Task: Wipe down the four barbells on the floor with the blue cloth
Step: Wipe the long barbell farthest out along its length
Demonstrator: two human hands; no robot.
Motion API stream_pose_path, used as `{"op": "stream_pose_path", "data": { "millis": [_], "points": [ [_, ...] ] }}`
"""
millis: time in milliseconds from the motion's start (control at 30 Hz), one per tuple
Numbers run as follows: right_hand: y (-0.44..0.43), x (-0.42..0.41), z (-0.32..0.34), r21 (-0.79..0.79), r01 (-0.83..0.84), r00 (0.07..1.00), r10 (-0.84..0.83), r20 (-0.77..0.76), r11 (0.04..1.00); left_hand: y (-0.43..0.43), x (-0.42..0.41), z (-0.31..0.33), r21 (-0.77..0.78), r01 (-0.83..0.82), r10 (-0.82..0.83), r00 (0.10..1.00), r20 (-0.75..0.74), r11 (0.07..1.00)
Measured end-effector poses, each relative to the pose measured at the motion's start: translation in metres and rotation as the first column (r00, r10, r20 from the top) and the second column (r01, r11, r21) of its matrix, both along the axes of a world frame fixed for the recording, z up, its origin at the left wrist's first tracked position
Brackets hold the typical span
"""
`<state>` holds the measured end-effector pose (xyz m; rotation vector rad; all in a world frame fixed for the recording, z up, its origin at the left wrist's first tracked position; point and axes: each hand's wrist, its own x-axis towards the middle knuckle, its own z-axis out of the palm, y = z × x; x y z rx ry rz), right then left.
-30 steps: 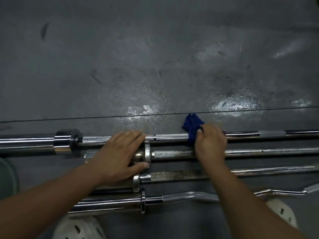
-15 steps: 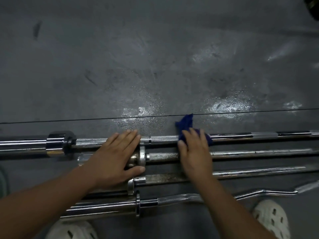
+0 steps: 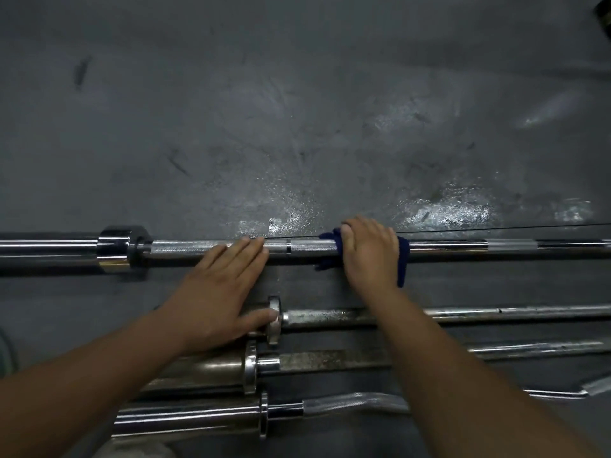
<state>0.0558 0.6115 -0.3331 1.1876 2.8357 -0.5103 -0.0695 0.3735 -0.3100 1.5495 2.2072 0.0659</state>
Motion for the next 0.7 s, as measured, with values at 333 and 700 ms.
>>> {"op": "stream_pose_path", "data": {
  "millis": [333, 700],
  "points": [
    [0.05, 0.037, -0.002, 0.107, -0.082, 0.996, 0.078, 0.044, 0.991, 0.016, -0.013, -0.011, 0.019, -0.053, 0.054, 0.998, -0.036, 0.998],
    [-0.026, -0.018, -0.004, 0.017, -0.381, 0.906, 0.377, -0.194, 0.924, 0.015, -0.007, -0.015, 0.008, -0.05, 0.05, 0.998, -0.039, 0.999]
  ]
}}
